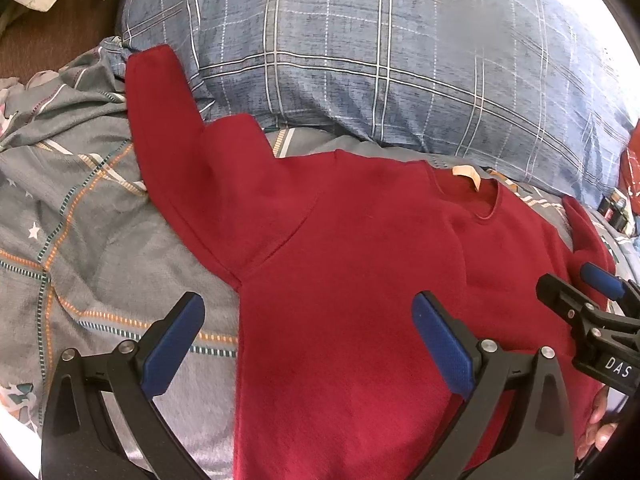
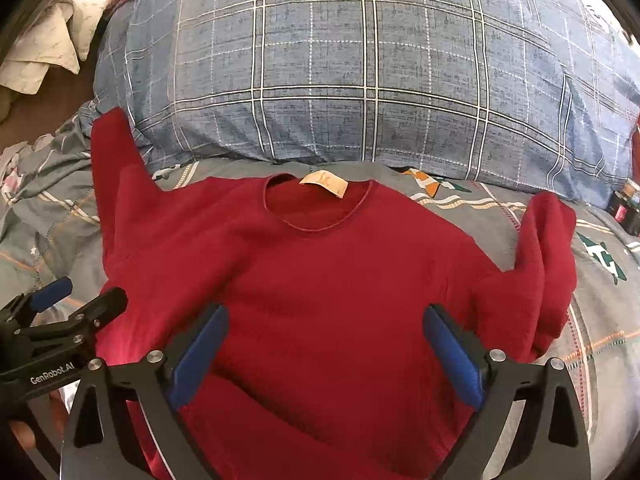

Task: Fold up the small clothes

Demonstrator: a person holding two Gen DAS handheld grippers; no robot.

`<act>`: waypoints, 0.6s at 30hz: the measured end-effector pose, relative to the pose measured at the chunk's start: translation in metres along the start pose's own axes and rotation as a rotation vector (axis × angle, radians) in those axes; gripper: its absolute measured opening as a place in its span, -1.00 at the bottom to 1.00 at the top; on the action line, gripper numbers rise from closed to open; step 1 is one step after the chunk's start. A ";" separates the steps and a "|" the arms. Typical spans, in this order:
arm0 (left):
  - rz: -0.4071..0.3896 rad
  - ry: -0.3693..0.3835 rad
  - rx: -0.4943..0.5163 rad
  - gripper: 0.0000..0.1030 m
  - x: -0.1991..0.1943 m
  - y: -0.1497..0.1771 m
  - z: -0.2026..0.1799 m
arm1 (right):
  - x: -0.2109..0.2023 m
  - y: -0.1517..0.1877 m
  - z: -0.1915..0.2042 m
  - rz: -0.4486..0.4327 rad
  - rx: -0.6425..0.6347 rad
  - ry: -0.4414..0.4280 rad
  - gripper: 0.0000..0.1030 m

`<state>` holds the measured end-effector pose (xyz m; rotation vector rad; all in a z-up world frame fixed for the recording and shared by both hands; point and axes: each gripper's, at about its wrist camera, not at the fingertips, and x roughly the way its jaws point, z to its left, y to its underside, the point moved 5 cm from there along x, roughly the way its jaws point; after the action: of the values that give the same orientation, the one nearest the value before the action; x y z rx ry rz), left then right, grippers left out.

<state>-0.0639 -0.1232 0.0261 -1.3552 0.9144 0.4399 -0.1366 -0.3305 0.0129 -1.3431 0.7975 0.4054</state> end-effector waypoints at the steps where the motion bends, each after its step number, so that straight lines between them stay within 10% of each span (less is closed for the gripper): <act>1: 0.002 0.000 -0.002 1.00 0.001 0.000 0.001 | 0.001 -0.001 0.001 0.001 -0.006 0.001 0.85; 18: 0.013 -0.014 -0.014 1.00 0.011 -0.004 0.011 | 0.015 -0.004 0.010 0.025 -0.035 0.001 0.83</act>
<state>-0.0509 -0.1160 0.0198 -1.3578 0.9108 0.4664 -0.1208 -0.3242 0.0047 -1.3672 0.8124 0.4401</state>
